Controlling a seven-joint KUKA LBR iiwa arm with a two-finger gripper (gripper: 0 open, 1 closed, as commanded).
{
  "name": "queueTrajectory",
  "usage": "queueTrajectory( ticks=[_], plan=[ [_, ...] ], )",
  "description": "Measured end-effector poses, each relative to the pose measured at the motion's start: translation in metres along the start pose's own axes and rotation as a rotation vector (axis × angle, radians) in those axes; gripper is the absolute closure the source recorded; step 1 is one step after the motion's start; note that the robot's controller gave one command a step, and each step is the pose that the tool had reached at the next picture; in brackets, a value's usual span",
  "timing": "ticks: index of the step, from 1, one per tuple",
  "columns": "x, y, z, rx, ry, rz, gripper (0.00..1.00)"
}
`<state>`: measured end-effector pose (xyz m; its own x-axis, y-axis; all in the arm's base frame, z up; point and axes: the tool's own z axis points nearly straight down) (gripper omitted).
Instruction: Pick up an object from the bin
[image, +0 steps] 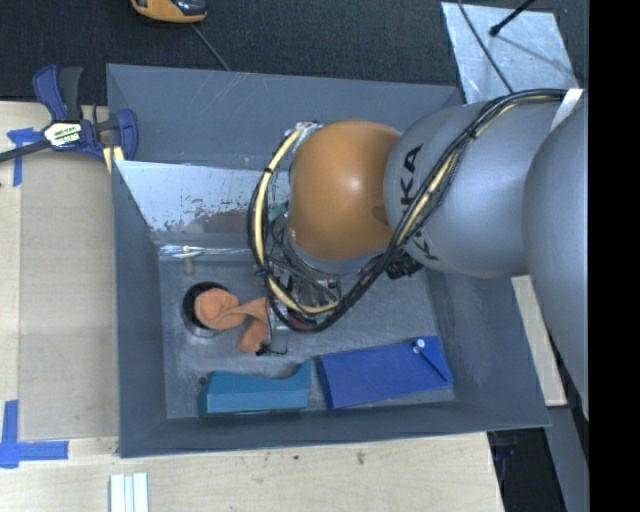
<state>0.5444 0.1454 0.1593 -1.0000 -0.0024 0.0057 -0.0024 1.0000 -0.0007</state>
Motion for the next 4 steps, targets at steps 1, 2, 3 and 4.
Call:
queueTrajectory(
  ticks=[1,2,3,4],
  plan=[
    [-0.002,0.000,-0.005,-0.002,-0.008,0.002,0.00],
    [-0.012,-0.006,0.038,-0.004,-0.015,0.055,0.00],
    [-0.026,-0.019,0.088,-0.002,-0.009,0.071,1.00],
    [-0.026,-0.019,0.088,-0.002,-0.009,0.072,1.00]
  ],
)
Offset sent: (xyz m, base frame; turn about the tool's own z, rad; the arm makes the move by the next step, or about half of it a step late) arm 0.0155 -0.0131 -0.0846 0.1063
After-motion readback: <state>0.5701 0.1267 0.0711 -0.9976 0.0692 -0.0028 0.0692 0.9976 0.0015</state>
